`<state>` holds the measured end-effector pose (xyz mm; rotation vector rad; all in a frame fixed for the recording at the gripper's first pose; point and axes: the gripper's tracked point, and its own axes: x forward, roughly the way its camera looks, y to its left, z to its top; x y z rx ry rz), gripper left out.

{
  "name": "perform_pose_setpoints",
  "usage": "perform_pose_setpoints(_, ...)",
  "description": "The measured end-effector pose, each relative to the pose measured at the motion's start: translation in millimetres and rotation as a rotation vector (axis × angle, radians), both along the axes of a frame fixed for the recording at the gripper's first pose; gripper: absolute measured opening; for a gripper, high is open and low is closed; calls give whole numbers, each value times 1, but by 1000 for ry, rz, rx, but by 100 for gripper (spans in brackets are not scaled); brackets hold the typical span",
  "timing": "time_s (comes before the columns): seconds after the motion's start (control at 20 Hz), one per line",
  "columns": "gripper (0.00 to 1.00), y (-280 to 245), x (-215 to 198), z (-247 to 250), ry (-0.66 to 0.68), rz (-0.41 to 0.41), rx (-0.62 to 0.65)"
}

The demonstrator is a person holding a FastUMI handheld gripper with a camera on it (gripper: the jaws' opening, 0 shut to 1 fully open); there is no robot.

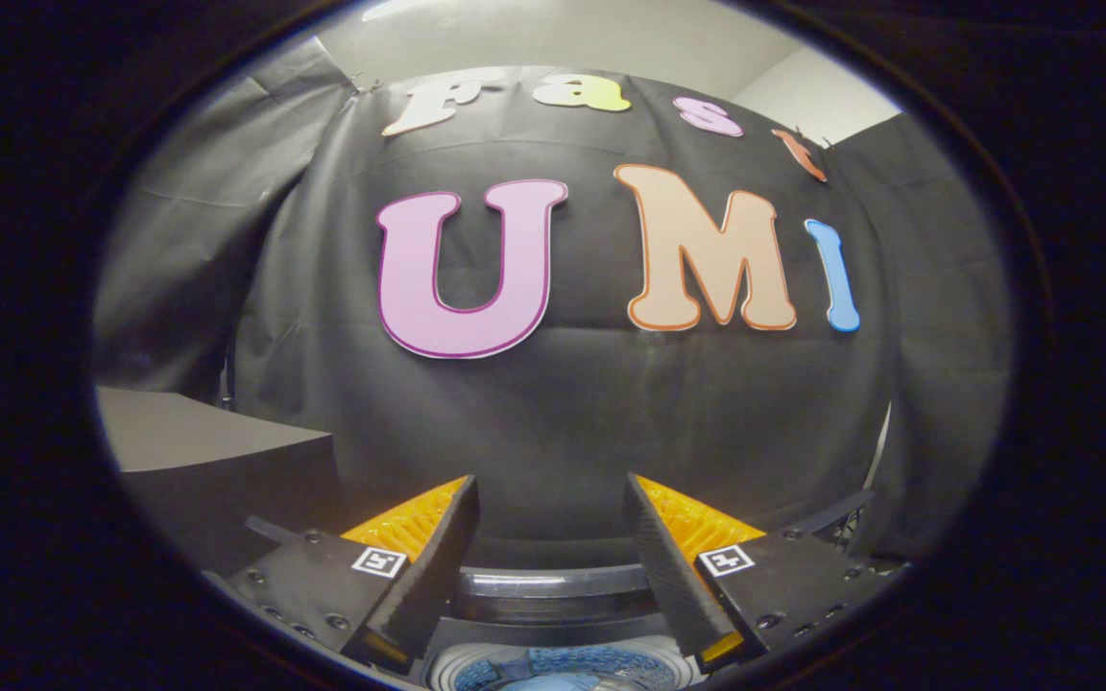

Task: Put the clothes into the washing machine and then close the washing machine lid.

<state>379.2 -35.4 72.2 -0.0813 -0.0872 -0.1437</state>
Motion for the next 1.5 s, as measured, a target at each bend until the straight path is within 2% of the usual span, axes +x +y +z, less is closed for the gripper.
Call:
perform_pose_setpoints(0.75, 95, -1, -5, -11, 27, -18, 17)
perform_pose_setpoints(0.9, 95, -4, -12, -39, 124, -25, 109)
perform_pose_setpoints(0.95, 95, 0, -18, -49, 143, -35, 125)
perform_pose_setpoints(1.1, 95, 15, -38, -54, 158, -26, 32)
perform_pose_setpoints(1.2, 95, 33, -55, -60, 169, -1, 12)
perform_pose_setpoints(1.5, 95, 65, -114, -58, 166, 21, 77)
